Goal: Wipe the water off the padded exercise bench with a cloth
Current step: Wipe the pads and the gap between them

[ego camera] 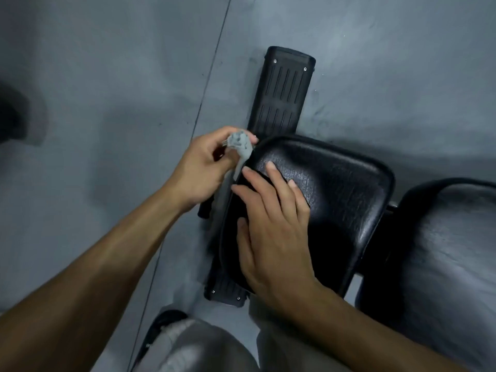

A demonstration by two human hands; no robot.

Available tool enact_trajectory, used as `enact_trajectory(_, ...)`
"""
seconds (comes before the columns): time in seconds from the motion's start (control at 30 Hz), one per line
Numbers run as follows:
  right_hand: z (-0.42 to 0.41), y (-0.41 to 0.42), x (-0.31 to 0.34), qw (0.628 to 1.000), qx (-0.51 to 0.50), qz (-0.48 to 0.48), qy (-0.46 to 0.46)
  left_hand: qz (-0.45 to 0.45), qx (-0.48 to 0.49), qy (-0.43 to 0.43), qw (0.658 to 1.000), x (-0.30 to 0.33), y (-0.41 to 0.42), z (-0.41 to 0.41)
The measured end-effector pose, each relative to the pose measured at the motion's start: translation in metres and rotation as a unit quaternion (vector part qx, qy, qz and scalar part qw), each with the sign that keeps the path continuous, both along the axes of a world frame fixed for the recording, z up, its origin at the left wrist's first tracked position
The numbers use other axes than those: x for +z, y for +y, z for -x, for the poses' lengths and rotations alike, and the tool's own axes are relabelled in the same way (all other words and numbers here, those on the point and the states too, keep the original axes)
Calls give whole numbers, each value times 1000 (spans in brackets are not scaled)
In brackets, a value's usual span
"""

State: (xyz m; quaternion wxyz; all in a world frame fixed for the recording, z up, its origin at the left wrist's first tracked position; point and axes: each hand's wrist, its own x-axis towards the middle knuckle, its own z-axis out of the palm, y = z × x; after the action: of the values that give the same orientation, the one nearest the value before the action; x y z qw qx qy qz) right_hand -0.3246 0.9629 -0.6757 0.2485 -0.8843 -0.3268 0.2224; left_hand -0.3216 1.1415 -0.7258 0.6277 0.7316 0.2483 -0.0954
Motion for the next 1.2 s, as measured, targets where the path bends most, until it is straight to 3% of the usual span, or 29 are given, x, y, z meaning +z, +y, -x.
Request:
enact_trajectory(0.13,-34,-14,13,1000,13,-4,12,-40,-62,31,997,8,1,-45)
enact_trajectory(0.23,-68,-36,16,997,14,60,-51,-74,-107,72,989,15,4,-57)
enact_trajectory(0.37,-77,-43,15,989,34,125,-70,-116,-97,110,982,28,4,-40)
enact_trajectory(0.5,-80,-38,17,991,17,123,-45,-112,-72,151,980,40,3,-37)
enact_trajectory(0.77,-81,-39,15,992,24,123,-30,-122,-131,198,964,49,2,-63)
enact_trajectory(0.83,-81,-40,17,991,22,127,-28,-119,-98,215,964,51,1,-67)
enact_trajectory(0.93,-83,-39,19,993,4,115,-21,-75,36,272,959,56,-4,-68)
enact_trajectory(1.07,-86,-36,30,991,-124,44,15,-87,-20,276,957,65,-5,-73)
enact_trajectory(1.2,-86,-50,38,934,-354,50,15,-25,-90,304,948,73,2,-80)
